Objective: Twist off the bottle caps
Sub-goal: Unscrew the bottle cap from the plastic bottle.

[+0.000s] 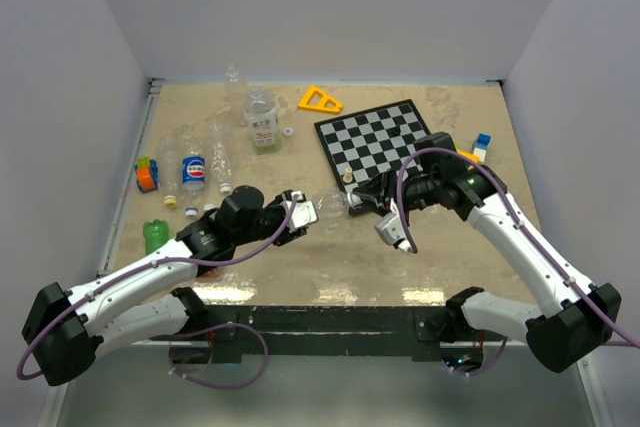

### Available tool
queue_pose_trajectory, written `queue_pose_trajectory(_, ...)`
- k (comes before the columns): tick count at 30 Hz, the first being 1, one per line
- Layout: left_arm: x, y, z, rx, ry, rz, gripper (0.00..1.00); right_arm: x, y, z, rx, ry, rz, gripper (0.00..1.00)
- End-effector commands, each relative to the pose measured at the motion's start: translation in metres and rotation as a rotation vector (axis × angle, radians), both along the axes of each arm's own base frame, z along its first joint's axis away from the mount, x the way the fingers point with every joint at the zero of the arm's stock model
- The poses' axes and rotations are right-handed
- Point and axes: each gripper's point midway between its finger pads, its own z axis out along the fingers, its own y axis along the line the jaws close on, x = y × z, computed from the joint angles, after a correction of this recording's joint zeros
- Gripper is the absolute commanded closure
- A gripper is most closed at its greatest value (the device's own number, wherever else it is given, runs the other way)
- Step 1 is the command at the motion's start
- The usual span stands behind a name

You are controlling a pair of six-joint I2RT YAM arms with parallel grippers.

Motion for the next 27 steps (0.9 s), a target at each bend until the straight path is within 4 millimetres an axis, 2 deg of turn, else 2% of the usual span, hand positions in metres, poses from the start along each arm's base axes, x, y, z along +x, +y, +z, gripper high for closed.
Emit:
queue_pose_trajectory(1, 0.002, 0.006, -0.003, 0.019, 0.008, 0.026, 1.0, -0.021, 0.0, -0.009, 0.03, 0.067, 0.047, 0.82)
queue_pose_trajectory(4, 0.001, 0.006, -0.005, 0.023, 0.01, 0.024, 1.0, -0.024, 0.0, -0.012, 0.054, 0.15, 0.001, 0.68)
queue_pose_trajectory(11, 0.001, 0.007, -0.005, 0.023, 0.013, 0.026, 1.0, -0.033, -0.001, 0.013, 0.132, 0.244, -0.07, 0.43)
queue_pose_trajectory(16, 0.002, 0.007, -0.005, 0.022, 0.01, 0.028, 1.0, -0.039, -0.005, 0.029, 0.164, 0.326, -0.12, 0.39)
queue_pose_trajectory(17, 0.002, 0.007, -0.005, 0.022, 0.01, 0.028, 1.0, -0.039, -0.005, 0.036, 0.184, 0.383, -0.161, 0.35)
queue_pose_trajectory(20, 0.002, 0.007, -0.005, 0.022, 0.01, 0.028, 1.0, -0.028, -0.003, 0.071, 0.333, 0.598, -0.343, 0.27)
queue_pose_trajectory(22, 0.002, 0.006, -0.004, 0.021, 0.009, 0.028, 1.0, -0.022, -0.004, 0.082, 0.407, 0.766, -0.461, 0.21)
queue_pose_trajectory(24, 0.002, 0.006, -0.004, 0.02, 0.009, 0.026, 1.0, -0.018, -0.004, 0.083, 0.433, 0.901, -0.546, 0.2)
queue_pose_trajectory(27, 0.001, 0.006, -0.003, 0.019, 0.008, 0.024, 1.0, -0.008, -0.003, 0.073, 0.42, 1.041, -0.657, 0.2)
